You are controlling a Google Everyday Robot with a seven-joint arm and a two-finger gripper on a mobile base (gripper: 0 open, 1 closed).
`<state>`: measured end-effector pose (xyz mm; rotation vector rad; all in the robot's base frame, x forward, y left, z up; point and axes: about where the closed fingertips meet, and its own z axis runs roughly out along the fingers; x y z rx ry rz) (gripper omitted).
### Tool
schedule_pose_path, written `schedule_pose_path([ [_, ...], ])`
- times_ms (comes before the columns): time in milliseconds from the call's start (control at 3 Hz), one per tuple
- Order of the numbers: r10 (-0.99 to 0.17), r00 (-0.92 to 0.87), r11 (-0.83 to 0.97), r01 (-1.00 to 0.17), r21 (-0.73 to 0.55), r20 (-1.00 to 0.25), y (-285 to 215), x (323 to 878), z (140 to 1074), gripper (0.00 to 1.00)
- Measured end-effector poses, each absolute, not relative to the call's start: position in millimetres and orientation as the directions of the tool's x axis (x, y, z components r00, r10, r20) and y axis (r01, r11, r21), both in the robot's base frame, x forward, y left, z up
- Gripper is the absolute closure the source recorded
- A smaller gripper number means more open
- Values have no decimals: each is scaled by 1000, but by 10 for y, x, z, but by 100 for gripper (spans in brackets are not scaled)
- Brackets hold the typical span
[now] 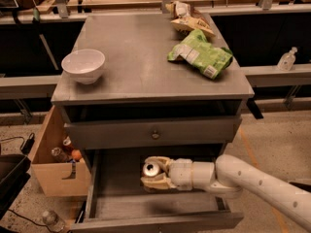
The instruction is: Pick orange can from middle drawer and place on counter
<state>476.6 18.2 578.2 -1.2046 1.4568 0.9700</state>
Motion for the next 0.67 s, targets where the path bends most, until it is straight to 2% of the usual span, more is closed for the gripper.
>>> schedule_pose_path([
  [667, -239, -78, 321, -947, -3, -968, -293, 4890, 7232, 100],
])
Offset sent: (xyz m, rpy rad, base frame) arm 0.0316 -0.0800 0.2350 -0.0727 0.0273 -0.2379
